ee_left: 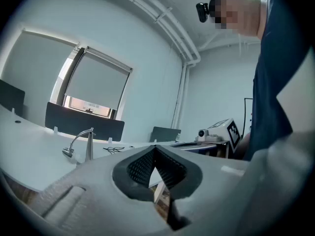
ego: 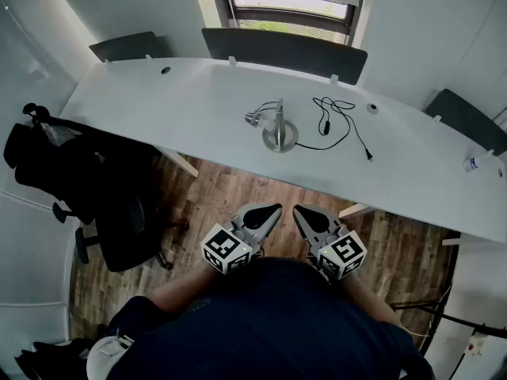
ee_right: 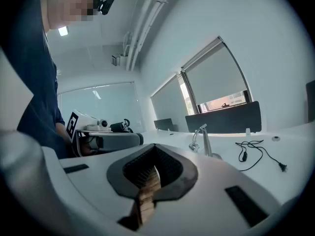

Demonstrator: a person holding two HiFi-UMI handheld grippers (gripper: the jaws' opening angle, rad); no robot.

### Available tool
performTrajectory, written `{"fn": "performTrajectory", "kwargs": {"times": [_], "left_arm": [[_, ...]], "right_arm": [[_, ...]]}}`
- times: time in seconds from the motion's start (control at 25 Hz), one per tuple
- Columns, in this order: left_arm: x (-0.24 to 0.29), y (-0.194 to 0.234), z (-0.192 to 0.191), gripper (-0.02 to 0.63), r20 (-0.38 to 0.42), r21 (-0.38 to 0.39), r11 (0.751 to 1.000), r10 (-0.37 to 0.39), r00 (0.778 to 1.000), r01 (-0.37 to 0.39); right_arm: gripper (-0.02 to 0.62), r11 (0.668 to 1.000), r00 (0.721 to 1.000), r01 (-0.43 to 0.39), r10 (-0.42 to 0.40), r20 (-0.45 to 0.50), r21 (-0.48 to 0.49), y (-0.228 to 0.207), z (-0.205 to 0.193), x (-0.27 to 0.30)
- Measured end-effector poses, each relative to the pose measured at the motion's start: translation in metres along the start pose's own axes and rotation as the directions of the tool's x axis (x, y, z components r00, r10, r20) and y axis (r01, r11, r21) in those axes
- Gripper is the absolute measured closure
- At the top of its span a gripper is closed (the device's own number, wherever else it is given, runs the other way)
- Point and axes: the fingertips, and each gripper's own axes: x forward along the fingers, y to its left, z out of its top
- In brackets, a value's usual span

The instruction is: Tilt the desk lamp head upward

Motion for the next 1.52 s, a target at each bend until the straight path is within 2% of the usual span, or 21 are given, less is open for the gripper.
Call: {"fn": "performTrajectory", "kwargs": {"times": [0.52,0.8,1.04,1.24,1.52], "left_arm": [[0.008,-0.012,-0.006,0.6,-0.007,0.025,0.999,0.02,1.0,-0.02],[0.006,0.015,-0.001,0.6,0.002,0.018,0.996,0.085,0.996,-0.085],[0.015,0.06,0.011,0.6,0.025,0.04,0.996,0.077,0.997,-0.078],[0.033,0.115,0.027,0.6,0.03,0.067,0.997,0.035,0.999,-0.037],[0.058,0.202,0.055,0.6,0.009,0.164,0.986,-0.017,1.0,0.015]], "right_arm": [[0.584,1.0,1.0,-0.024,0.024,0.0,-0.012,-0.005,-0.007,-0.011],[0.583,1.0,1.0,-0.031,0.031,0.002,0.005,-0.014,-0.008,0.002],[0.583,1.0,1.0,0.003,-0.003,-0.002,-0.016,-0.04,-0.001,0.038],[0.583,0.998,0.999,0.052,-0.053,-0.01,-0.03,-0.069,0.013,0.087],[0.583,0.99,0.99,0.138,-0.139,-0.016,-0.019,-0.111,0.037,0.159]]}}
